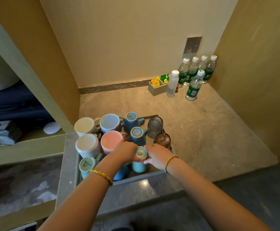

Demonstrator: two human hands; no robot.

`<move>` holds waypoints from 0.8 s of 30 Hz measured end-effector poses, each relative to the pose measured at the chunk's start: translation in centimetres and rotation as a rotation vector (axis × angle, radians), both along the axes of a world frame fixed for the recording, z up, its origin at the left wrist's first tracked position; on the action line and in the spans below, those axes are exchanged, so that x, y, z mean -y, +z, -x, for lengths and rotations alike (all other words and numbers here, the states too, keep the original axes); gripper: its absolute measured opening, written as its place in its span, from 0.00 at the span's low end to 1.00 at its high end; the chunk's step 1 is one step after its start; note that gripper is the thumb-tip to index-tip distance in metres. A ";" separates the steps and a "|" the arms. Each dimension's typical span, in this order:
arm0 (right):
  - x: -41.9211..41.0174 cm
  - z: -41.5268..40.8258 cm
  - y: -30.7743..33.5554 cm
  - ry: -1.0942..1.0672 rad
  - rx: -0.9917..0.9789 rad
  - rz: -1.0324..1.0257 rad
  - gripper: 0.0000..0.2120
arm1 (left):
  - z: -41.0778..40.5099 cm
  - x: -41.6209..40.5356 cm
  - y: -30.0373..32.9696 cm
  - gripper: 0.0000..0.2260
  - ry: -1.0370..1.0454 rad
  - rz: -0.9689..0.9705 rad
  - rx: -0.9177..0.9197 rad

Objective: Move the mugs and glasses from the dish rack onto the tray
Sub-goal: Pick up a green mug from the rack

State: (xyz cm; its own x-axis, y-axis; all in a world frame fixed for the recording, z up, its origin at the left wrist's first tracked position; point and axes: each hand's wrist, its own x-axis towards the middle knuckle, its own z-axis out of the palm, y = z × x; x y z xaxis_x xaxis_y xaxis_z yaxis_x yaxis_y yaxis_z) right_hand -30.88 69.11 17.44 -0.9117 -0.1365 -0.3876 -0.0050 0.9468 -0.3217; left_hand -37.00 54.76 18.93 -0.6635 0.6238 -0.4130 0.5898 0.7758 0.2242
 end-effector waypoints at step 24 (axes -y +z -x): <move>-9.0 8.0 0.5 -0.323 -0.183 0.177 0.28 | 2.8 -7.6 1.8 0.18 0.076 -0.234 -0.058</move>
